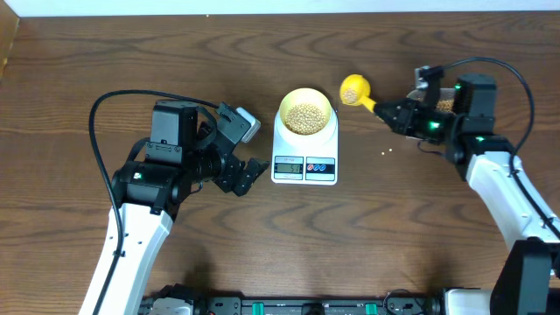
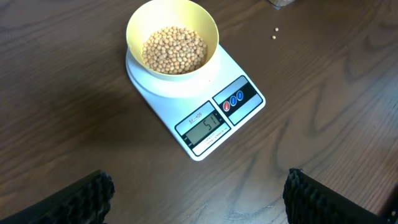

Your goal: Scoop item into bowl and weigh 50g on scale

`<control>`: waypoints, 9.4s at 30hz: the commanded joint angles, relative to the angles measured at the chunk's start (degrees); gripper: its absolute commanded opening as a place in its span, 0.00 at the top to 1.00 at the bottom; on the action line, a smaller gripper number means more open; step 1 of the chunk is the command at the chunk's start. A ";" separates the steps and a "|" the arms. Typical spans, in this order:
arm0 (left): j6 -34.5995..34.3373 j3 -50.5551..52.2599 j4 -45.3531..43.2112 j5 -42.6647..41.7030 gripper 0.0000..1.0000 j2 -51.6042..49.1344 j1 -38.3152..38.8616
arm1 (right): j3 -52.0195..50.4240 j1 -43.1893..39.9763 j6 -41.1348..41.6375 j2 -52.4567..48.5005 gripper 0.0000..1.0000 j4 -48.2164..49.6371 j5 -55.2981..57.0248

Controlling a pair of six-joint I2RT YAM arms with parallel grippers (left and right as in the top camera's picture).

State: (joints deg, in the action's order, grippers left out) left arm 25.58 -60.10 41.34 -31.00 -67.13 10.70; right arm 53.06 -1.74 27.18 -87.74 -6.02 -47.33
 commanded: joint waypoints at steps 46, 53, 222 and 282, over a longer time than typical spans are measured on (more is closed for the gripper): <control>0.74 0.26 -0.07 -0.48 0.11 -0.22 0.13 | 0.07 -20.76 -32.39 3.65 0.99 -13.79 7.74; 0.74 0.26 -0.07 -0.48 0.11 -0.22 0.13 | 0.07 -20.76 -45.24 3.65 0.99 -13.99 8.44; 0.74 0.26 -0.07 -0.48 0.11 -0.22 0.13 | 0.09 19.58 -35.60 -9.53 0.99 9.55 15.41; 0.74 0.26 -0.07 -0.48 0.11 -0.22 0.13 | 0.09 16.41 -43.47 -6.21 0.99 9.66 8.35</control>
State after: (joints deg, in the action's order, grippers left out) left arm 25.58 -60.10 41.34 -31.00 -67.13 10.70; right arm 53.06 15.16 -18.41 -95.26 3.70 -38.17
